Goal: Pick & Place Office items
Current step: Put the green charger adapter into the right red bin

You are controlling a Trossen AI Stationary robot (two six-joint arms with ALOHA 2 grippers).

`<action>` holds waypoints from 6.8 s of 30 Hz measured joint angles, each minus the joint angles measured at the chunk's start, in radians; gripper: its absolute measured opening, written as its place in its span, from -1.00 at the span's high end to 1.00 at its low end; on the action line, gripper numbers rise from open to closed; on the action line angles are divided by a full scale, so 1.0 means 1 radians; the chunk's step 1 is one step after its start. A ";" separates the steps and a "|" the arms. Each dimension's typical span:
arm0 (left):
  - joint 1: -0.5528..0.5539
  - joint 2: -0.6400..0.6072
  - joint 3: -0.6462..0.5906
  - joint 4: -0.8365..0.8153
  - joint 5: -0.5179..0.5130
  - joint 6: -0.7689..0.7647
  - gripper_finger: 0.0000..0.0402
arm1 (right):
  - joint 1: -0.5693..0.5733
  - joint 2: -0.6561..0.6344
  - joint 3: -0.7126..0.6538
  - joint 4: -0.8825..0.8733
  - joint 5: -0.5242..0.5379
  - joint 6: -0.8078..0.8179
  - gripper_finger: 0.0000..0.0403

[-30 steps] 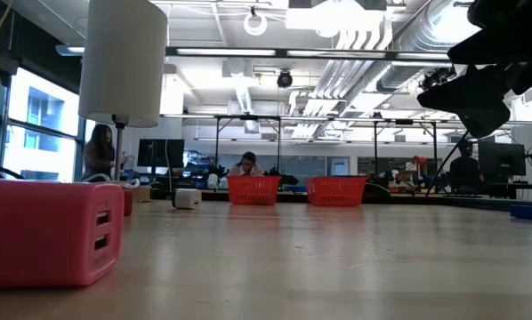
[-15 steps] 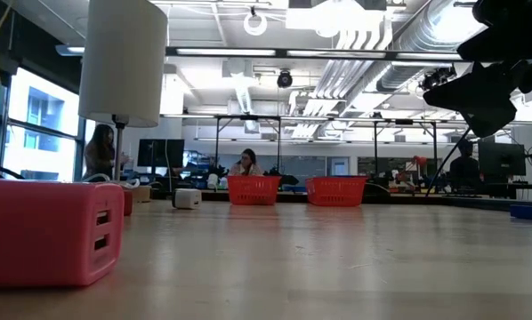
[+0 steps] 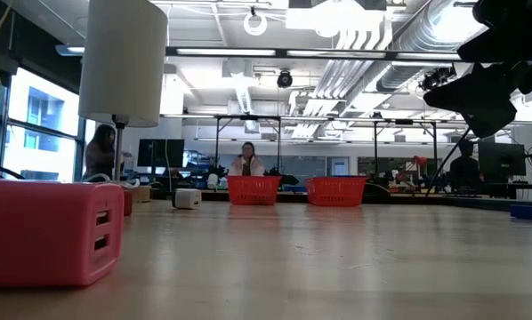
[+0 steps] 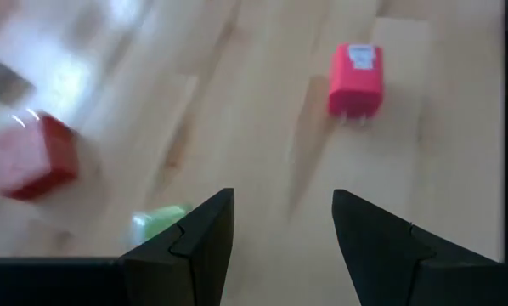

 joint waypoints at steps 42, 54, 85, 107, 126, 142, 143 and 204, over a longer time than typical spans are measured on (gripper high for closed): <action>0.015 0.000 -0.100 0.222 0.028 -0.040 -0.61 | 0.000 0.000 0.000 -0.025 0.004 0.000 -0.14; 0.000 0.000 -0.110 -0.016 0.097 -0.151 -0.71 | 0.000 0.000 0.000 -0.026 0.004 0.000 -0.14; -0.085 0.000 -0.366 0.093 -0.152 -0.405 -0.71 | -0.002 0.000 0.000 -0.055 0.026 0.000 -0.14; -0.077 0.120 -0.484 0.332 -0.277 -0.374 -0.71 | -0.002 0.000 0.000 -0.060 0.028 0.000 -0.14; -0.093 0.212 -0.489 0.332 -0.375 -0.514 -0.71 | -0.032 0.000 0.000 -0.060 0.037 0.000 -0.14; -0.063 0.214 -0.510 0.363 -0.403 -0.525 -0.71 | -0.036 0.000 0.000 -0.060 0.034 0.002 -0.14; -0.063 0.214 -0.513 0.369 -0.408 -0.525 -0.71 | -0.036 0.000 0.000 -0.060 0.034 0.002 -0.14; -0.008 0.149 -0.524 0.516 -0.344 -0.325 -0.13 | -0.036 0.000 0.000 -0.075 0.048 0.004 -0.14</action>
